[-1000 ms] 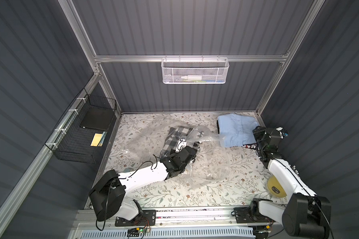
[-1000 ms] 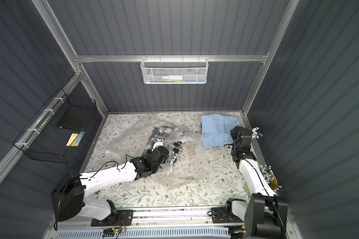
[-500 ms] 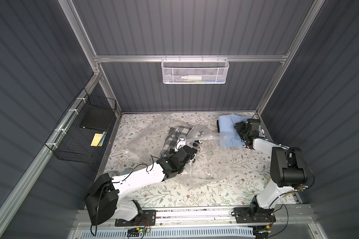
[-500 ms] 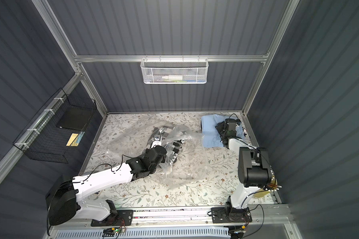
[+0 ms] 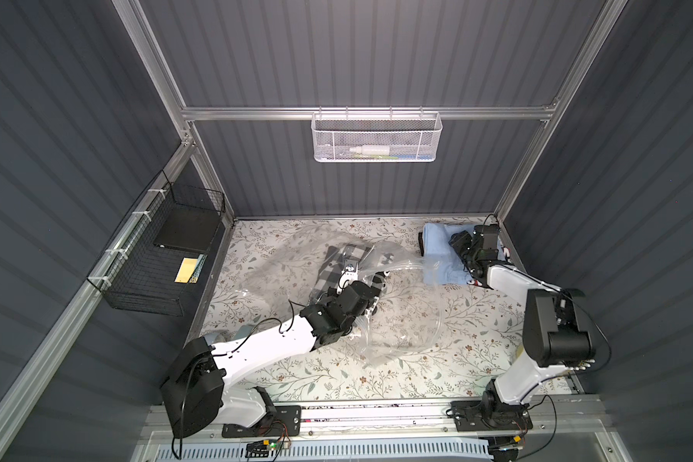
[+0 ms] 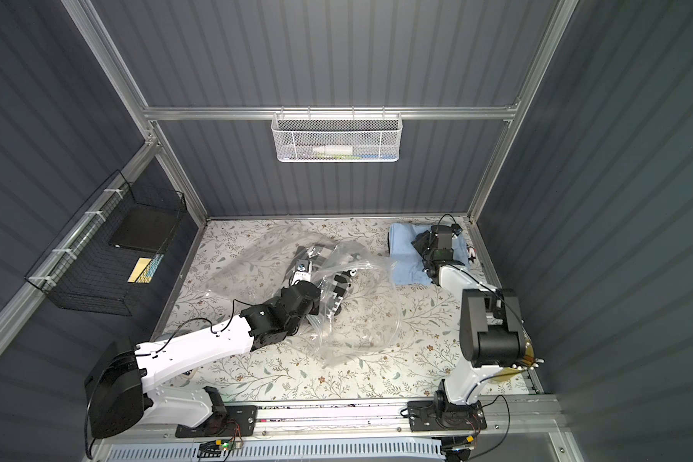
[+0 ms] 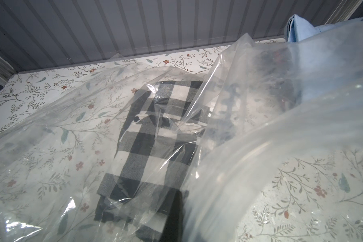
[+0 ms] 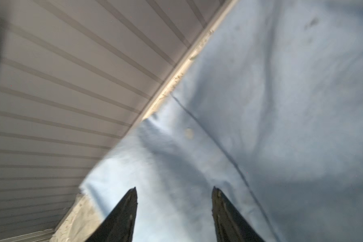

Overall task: Take the shirt out of the vacuum bag
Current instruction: Place the shirt at the center of the board.

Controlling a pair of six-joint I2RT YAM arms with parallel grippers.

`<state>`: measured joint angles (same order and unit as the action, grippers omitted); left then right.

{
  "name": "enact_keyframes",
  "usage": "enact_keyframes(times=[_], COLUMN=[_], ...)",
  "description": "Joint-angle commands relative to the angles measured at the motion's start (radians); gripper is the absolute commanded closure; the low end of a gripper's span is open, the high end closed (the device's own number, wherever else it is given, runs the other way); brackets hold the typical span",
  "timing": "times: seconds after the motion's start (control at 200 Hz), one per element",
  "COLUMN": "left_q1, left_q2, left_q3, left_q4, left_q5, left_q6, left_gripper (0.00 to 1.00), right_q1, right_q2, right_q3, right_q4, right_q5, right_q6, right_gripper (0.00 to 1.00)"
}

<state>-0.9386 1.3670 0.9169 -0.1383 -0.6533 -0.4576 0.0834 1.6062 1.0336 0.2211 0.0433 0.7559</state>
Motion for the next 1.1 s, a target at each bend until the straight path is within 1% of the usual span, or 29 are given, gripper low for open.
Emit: enact_keyframes(times=[0.0,0.15,0.285,0.385,0.445,0.58,0.67,0.75,0.936,0.981,1.091], left_q1=[0.007,0.007,0.007,0.007,0.007,0.008,0.007,0.006,0.007,0.006,0.006], left_q2=[-0.043,-0.057,-0.064,-0.06,-0.055,-0.035,-0.018,-0.005,0.019,0.022,0.021], left_q3=[-0.011,-0.016,0.001,0.044,0.075,0.142,0.181,0.206,0.245,0.25,0.258], left_q4=[-0.011,-0.01,-0.011,-0.013,-0.015,-0.016,-0.019,-0.023,-0.03,-0.03,-0.033], left_q5=[0.006,0.006,0.009,0.014,0.016,0.02,0.022,0.024,0.029,0.029,0.029], left_q6=[-0.015,-0.015,-0.011,0.009,0.025,0.059,0.07,0.077,0.086,0.088,0.091], left_gripper=[1.0,1.0,1.0,1.0,1.0,1.0,1.0,1.0,1.0,1.0,1.0], right_q1=[0.054,0.121,0.234,0.318,0.368,0.472,0.552,0.63,0.81,0.831,0.832], right_q2=[-0.164,-0.352,-0.541,-0.638,-0.688,-0.778,-0.799,-0.797,-0.709,-0.69,-0.659], right_q3=[0.008,-0.035,-0.12,-0.168,-0.181,-0.228,-0.253,-0.287,-0.346,-0.367,-0.416], right_q4=[-0.068,-0.127,-0.147,-0.184,-0.224,-0.235,-0.247,-0.222,-0.147,-0.12,-0.06], right_q5=[0.107,0.083,0.044,-0.008,-0.007,-0.036,-0.017,0.006,0.093,0.108,0.096], right_q6=[-0.077,-0.067,-0.062,-0.062,-0.062,-0.04,-0.022,-0.012,-0.018,-0.012,0.009], right_gripper=[0.4,0.4,0.4,0.4,0.4,0.4,0.4,0.4,0.41,0.41,0.41])
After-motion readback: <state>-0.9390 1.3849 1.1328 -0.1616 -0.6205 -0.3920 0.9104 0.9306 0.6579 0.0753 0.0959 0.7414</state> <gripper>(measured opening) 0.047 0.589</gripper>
